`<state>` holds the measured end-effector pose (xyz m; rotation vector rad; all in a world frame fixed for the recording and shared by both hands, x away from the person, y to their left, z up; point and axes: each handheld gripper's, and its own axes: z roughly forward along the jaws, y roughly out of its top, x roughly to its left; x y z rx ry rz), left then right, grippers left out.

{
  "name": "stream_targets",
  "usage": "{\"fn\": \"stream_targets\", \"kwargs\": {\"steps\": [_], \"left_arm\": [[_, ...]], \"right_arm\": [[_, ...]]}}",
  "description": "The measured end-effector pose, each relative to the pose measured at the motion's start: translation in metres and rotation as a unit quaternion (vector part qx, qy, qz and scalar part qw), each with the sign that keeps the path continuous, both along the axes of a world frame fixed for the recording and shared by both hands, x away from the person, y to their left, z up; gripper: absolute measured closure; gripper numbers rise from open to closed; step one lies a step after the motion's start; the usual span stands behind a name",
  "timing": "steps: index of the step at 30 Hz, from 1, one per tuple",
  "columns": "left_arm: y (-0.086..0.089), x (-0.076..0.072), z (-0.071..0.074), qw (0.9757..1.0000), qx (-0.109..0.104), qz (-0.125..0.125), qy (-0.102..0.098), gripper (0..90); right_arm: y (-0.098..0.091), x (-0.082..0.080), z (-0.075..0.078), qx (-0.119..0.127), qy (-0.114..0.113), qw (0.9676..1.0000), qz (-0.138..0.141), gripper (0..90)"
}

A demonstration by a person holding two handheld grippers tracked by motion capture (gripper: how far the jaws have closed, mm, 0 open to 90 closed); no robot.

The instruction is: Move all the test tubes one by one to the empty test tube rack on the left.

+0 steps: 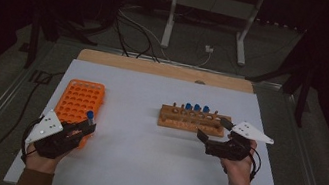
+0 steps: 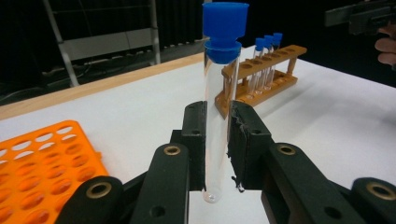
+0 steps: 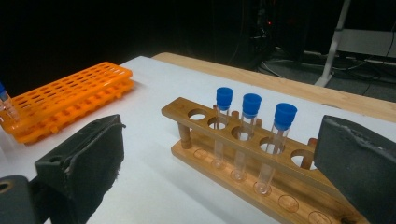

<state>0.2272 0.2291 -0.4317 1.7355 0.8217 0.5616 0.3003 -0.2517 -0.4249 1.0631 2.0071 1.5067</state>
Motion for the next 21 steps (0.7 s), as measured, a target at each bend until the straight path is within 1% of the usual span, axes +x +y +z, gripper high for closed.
{"fn": "stream_targets", "kwargs": {"steps": [6, 21], "left_arm": [[0.011, -0.003, 0.001, 0.9999, -0.006, 0.012, -0.001, 78.1], [0.04, -0.01, -0.008, 0.9989, -0.005, 0.044, 0.016, 78.1]], "right_arm": [[-0.001, 0.0, 0.001, 0.0, -0.001, 1.0, 0.0, 2.2], [-0.003, -0.001, 0.002, 0.005, -0.004, 1.0, -0.002, 2.2]]}}
